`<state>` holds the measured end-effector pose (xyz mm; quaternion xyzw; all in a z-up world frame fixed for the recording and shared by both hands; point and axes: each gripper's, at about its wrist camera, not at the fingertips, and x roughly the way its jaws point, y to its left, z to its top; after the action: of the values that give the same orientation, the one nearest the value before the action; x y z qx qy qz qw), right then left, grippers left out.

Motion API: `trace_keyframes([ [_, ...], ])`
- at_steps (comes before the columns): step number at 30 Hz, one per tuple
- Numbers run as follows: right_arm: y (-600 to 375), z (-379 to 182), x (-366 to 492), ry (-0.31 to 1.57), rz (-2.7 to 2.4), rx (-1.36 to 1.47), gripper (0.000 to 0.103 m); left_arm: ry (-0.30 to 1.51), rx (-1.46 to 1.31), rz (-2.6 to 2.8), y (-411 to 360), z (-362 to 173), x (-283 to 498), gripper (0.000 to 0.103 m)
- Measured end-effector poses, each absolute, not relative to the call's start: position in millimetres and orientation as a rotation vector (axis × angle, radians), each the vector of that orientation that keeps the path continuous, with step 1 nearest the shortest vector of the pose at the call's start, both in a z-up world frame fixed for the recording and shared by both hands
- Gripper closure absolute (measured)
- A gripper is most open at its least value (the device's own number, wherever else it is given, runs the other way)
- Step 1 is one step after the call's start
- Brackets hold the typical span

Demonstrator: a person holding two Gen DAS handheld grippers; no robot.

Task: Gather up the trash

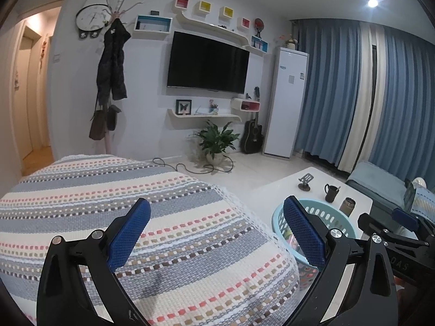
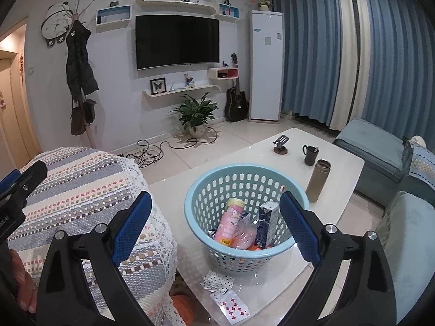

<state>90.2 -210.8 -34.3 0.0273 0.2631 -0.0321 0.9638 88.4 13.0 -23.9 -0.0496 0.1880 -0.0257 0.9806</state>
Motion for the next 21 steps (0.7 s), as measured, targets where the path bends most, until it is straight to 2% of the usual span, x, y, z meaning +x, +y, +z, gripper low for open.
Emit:
trace_keyframes([
  [21,-204.9,-31.5,88.9,0.516,-0.057,0.044,0.009,0.382,-0.089,-0.021,16.8,-25.2,91.3,0.008],
])
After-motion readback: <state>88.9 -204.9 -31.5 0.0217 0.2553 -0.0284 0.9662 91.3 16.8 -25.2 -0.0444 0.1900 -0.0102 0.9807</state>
